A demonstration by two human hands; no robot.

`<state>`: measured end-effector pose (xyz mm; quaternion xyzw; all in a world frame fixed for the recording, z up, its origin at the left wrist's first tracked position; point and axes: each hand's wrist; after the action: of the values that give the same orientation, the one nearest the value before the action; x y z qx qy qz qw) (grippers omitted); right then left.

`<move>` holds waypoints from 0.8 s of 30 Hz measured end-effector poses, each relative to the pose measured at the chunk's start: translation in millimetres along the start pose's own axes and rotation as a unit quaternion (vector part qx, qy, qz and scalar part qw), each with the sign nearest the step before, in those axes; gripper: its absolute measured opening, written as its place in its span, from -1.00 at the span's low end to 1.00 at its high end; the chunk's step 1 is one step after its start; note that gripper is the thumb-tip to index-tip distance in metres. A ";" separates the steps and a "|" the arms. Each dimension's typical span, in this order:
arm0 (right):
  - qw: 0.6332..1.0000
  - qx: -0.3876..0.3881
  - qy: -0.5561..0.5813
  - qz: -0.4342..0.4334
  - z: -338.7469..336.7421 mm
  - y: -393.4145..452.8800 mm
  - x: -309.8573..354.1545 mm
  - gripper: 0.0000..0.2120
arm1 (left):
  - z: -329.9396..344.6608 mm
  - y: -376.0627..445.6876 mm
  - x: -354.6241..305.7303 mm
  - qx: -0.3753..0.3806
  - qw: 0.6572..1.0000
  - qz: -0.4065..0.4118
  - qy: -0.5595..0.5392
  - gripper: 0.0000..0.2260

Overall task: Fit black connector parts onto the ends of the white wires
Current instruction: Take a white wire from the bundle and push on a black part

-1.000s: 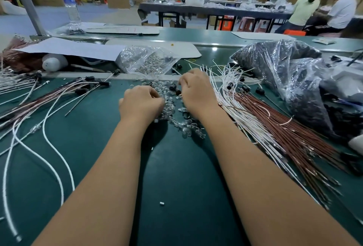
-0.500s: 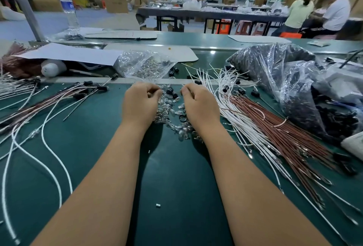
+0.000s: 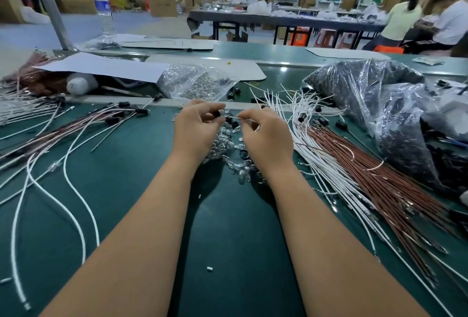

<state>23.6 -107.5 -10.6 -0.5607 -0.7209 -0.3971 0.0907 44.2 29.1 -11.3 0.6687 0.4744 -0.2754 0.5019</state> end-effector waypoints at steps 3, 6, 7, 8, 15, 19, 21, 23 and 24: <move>1.000 -0.010 -0.024 0.000 0.6 -0.5 -0.3 -0.84 | 0.4 -1.3 -1.0 -0.001 1.000 0.001 0.014 -0.68; 0.999 -0.020 -0.043 0.016 1.1 -0.2 -0.7 -0.83 | 1.1 -2.9 -2.7 0.000 1.000 0.004 0.018 -0.69; 0.998 -0.024 -0.044 0.023 1.0 0.1 -1.1 -0.82 | 1.4 -3.2 -3.1 0.001 1.000 0.006 0.014 -0.70; 0.998 -0.027 -0.043 0.029 0.8 0.3 -1.5 -0.82 | 1.5 -3.4 -3.3 0.002 1.000 0.008 0.011 -0.72; 0.999 -0.013 -0.033 0.030 0.2 0.7 -0.8 -0.83 | 2.5 -3.0 -1.5 0.021 1.000 0.002 -0.017 -0.80; 0.997 -0.033 -0.029 0.058 -2.1 1.1 -3.0 -0.83 | 1.2 -2.1 0.2 0.018 0.999 -0.003 -0.042 -0.77; 0.997 -0.028 -0.036 0.058 -1.4 0.8 -3.1 -0.83 | 1.1 -2.1 0.1 0.023 0.998 -0.006 -0.054 -0.77; 0.998 -0.018 -0.034 0.044 -0.3 0.4 -2.2 -0.84 | 1.8 -2.9 -1.2 0.036 0.998 0.001 -0.056 -0.77; 0.999 -0.015 -0.031 0.036 0.0 0.4 -2.0 -0.84 | 2.3 -3.2 -1.9 0.041 0.997 0.005 -0.057 -0.76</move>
<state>24.7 -108.9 -11.6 -0.5999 -0.6964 -0.3868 0.0741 40.7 26.4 -11.8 0.6744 0.4299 -0.3302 0.5014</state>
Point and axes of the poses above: each hand's wrist, its own y-axis towards the middle knuckle, its own z-axis out of the palm, x = y × z, and after that the axes turned 10 degrees about x, right-handed
